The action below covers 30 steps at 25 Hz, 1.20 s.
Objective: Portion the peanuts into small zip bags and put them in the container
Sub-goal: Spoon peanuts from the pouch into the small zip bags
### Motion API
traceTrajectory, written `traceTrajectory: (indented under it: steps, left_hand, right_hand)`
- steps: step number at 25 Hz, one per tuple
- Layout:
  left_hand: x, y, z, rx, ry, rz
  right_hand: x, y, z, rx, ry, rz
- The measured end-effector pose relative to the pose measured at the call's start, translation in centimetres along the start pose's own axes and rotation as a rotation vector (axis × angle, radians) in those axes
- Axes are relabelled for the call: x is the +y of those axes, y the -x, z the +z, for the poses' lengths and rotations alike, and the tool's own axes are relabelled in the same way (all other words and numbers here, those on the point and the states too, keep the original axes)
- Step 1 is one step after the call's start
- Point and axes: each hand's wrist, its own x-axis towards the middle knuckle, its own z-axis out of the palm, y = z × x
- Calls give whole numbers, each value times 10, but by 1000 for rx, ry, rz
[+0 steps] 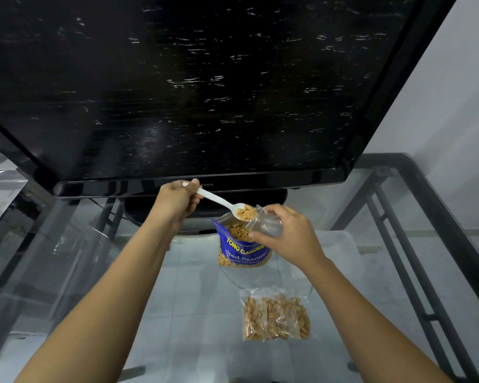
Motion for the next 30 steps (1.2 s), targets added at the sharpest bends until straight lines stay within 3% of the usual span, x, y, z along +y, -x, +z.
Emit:
traceTrajectory:
  steps: [4, 8, 11, 14, 16, 20, 22, 23, 27, 30]
  left_hand:
    - [15, 17, 16, -39, -255, 206]
    - [40, 54, 33, -119, -619, 585]
    - [58, 69, 31, 35, -715, 808]
    - [63, 54, 15, 224, -488, 756]
    - [45, 40, 14, 222, -502, 705]
    - [-23, 32, 27, -232, -1035, 966]
    - [-46, 28, 31, -372, -1216, 977]
    - [-50, 26, 33, -359, -1172, 917]
    - [-49, 21, 40, 26, -964, 730]
    - [-46, 19, 39, 46, -924, 587]
  right_hand:
    - [-6, 2, 8, 49, -115, 18]
    - [-14, 6, 17, 165, -259, 37]
    - [-13, 6, 19, 200, -303, 75]
    - [-5, 7, 12, 199, -333, 141]
    - [2, 10, 8, 182, -362, 182]
    - [12, 15, 7, 73, -378, 249]
    - [15, 17, 8, 42, -383, 262]
    - [16, 18, 8, 36, -389, 265]
    - [18, 21, 5, 31, -399, 277]
    - [19, 22, 5, 26, -422, 283]
